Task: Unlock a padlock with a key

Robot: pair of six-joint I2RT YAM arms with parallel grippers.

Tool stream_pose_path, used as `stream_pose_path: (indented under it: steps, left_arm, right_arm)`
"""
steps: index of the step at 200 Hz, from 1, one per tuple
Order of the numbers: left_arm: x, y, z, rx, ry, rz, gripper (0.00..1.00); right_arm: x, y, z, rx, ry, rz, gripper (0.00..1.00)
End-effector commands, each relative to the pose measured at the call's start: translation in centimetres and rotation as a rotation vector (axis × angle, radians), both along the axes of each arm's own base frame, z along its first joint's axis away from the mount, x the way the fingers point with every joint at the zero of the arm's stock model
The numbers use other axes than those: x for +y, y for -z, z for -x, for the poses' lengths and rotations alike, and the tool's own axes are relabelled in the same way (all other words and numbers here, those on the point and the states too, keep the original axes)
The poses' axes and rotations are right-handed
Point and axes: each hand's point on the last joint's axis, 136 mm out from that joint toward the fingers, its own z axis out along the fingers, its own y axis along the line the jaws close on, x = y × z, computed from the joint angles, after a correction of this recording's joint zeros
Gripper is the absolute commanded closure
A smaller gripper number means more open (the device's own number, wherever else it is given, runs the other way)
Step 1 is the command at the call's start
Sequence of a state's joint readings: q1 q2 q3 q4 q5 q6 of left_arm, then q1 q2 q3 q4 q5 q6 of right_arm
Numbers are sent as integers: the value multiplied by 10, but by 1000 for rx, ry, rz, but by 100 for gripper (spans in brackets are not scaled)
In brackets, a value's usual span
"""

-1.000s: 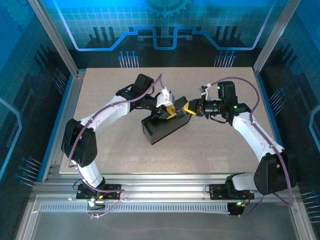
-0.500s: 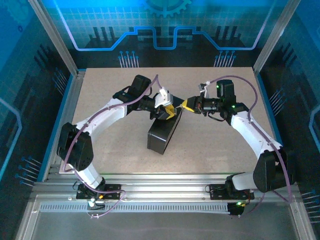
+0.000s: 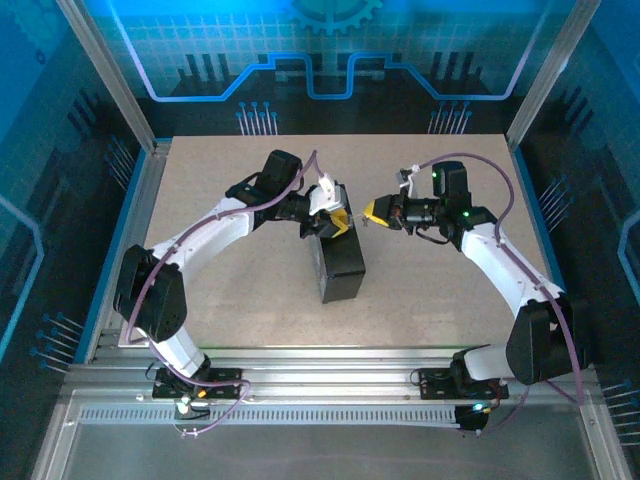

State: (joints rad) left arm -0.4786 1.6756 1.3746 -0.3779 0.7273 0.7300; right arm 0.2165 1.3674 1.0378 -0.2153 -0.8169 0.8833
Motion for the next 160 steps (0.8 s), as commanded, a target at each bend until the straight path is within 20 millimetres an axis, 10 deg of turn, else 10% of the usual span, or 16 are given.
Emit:
stream_pose_path:
  steps: [1, 160]
  left_arm:
    - [-2, -36, -1, -91, 15, 86, 87]
    - [-3, -33, -8, -93, -10, 90, 87]
  right_arm:
    - [-2, -4, 10, 7, -10, -17, 100]
    - [3, -5, 10, 23, -15, -32, 100]
